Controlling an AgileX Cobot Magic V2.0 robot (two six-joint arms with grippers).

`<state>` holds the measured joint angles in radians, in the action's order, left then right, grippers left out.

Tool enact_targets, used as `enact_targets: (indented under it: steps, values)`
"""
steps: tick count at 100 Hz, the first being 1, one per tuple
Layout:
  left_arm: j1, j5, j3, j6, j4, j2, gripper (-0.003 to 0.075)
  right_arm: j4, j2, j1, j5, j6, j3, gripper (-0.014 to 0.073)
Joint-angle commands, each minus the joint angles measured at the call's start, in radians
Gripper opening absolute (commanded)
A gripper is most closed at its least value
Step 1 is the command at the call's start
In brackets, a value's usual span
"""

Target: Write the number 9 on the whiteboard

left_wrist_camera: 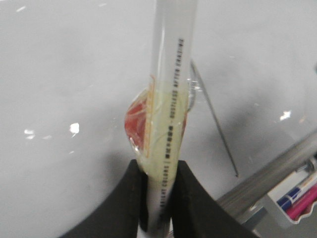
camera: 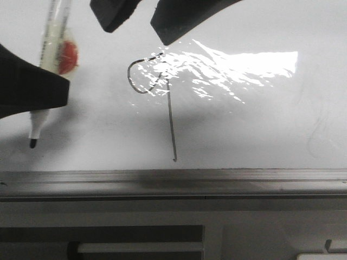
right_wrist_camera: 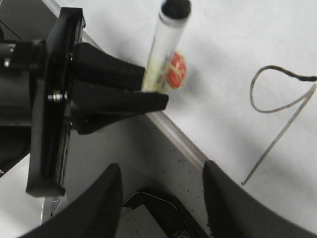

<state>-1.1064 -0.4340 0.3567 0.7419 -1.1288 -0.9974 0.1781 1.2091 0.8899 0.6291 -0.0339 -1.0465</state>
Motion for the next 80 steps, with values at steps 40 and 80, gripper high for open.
enact_targets:
  steps: [40, 80]
  values:
    - [0.026, -0.003, 0.138, -0.004, -0.264, -0.137, -0.0020, -0.005, -0.019, -0.002, -0.042, 0.004, -0.036, 0.0327]
    - [0.026, -0.012, 0.146, -0.004, -0.283, -0.162, -0.0015, -0.005, -0.019, -0.002, -0.017, 0.004, -0.036, 0.0327]
